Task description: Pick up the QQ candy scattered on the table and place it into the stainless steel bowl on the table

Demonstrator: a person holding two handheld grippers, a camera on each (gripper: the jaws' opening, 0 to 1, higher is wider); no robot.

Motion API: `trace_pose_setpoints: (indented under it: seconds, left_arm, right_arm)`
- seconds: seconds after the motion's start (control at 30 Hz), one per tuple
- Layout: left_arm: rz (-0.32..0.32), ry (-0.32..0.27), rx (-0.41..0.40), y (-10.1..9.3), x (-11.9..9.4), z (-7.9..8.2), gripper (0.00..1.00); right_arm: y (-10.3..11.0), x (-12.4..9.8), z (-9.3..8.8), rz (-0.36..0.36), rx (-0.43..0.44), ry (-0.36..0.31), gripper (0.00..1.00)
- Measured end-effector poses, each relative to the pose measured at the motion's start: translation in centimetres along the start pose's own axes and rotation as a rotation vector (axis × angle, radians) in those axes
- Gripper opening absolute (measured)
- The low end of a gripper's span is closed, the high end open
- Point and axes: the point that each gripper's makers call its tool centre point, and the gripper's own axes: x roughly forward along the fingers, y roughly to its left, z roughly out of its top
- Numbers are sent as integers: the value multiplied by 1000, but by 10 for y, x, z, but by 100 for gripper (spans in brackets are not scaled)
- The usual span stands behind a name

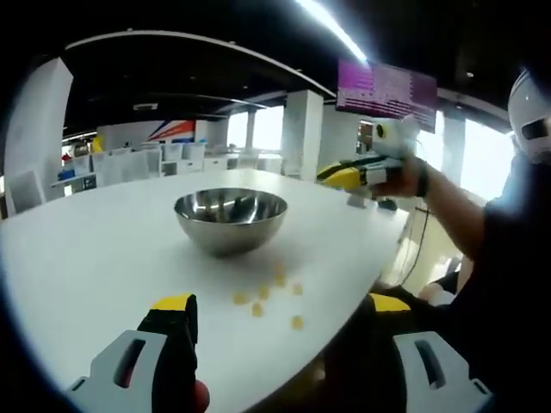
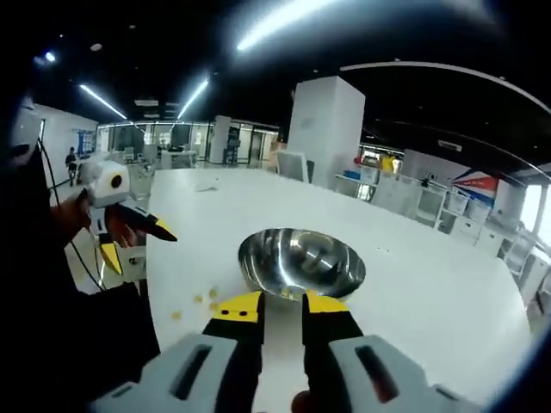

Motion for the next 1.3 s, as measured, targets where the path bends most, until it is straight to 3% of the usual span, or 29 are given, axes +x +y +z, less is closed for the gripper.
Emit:
trace_pose_setpoints:
  seconds: [0.3, 0.5, 1.03, 1.3]
  left_arm:
    - [6, 8, 8, 5, 1, 3, 80]
    - [7, 18, 12, 6, 2, 2, 80]
    - [20, 27, 5, 4, -2, -1, 80]
    - [11, 22, 3, 4, 0, 0, 80]
  right_arm:
    - [10, -36, -24, -41, 91, -61, 18]
    - [19, -45, -27, -52, 70, -53, 18]
    - [40, -9, -49, 46, 76, 39, 16]
    - [44, 28, -62, 92, 124, 71, 16]
